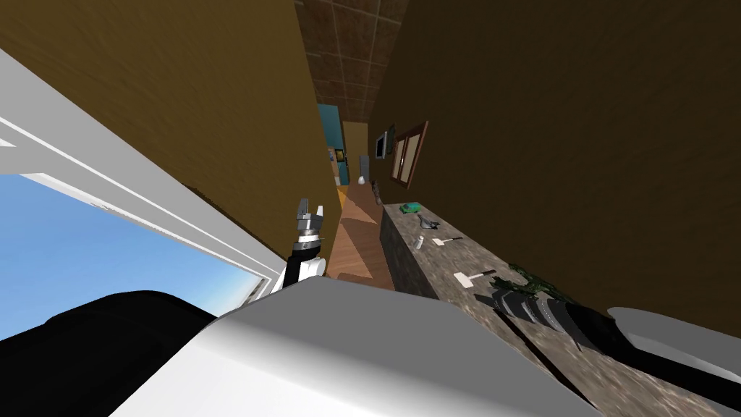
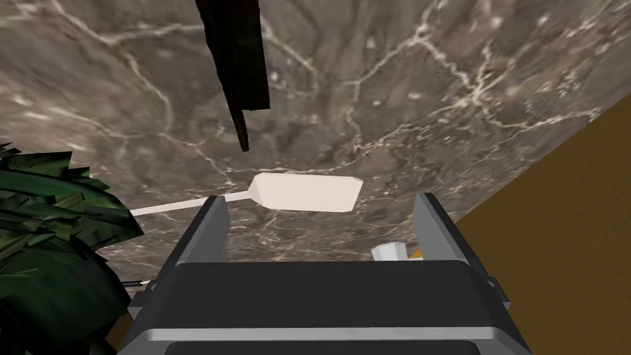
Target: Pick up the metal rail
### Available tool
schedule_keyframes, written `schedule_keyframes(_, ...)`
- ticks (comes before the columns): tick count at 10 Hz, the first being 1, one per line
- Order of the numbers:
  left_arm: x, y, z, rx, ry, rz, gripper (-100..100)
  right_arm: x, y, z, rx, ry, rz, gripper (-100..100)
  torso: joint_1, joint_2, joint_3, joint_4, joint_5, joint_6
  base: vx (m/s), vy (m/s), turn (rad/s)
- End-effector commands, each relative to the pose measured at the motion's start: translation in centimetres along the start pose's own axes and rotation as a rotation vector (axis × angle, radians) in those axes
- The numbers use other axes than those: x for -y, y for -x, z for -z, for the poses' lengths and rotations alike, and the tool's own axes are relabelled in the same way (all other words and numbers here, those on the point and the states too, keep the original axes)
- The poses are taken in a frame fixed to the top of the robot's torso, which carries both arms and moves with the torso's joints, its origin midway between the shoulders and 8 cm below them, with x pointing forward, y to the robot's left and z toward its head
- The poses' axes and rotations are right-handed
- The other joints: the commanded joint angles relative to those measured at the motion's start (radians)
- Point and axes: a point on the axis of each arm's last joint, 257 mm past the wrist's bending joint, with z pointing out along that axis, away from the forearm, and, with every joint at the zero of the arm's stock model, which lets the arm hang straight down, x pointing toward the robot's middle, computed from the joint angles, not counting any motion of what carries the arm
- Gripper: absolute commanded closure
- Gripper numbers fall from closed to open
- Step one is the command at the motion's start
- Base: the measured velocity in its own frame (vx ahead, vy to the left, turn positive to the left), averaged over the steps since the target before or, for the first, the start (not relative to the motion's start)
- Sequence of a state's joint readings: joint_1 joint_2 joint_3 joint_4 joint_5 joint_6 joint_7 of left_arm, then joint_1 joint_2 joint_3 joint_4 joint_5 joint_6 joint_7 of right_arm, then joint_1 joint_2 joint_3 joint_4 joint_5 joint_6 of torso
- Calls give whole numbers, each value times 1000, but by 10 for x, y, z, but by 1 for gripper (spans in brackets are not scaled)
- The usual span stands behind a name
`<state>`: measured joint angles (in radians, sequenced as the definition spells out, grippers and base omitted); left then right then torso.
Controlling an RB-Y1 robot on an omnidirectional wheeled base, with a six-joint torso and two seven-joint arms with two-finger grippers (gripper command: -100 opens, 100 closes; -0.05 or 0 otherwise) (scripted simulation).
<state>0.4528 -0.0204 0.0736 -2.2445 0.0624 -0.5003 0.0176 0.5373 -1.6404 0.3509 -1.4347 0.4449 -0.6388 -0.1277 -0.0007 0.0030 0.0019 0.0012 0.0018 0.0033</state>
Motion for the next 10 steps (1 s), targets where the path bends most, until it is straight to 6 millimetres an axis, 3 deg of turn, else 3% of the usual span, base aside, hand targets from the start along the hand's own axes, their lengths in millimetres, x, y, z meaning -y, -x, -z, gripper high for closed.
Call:
schedule_keyframes(1,0,0,0,0,0,0,0,15,-20,10,-67,-35,3,-100,0,0,0,0,0,0,-38,-11,-30)
schedule_keyframes(5,0,0,0,0,0,0,0,30,-64,28,-199,-87,-8,-100,0,4,2,1,0,0,-63,-8,-59)
schedule_keyframes(6,0,0,0,0,0,0,0,26,-55,23,-177,-76,-3,-100,-1,4,3,1,0,1,-33,-7,-20)
schedule_keyframes(7,0,0,0,0,0,0,0,27,-57,23,-180,-79,-6,0,0,3,2,1,0,0,-6,-1,2)
schedule_keyframes(8,0,0,0,0,0,0,0,26,-69,19,-181,-82,-16,-100,0,1,1,0,0,0,22,1,88)
schedule_keyframes(10,0,0,0,0,0,0,0,24,-85,12,-184,-86,-29,-100,0,-3,-2,-1,0,0,53,8,80)
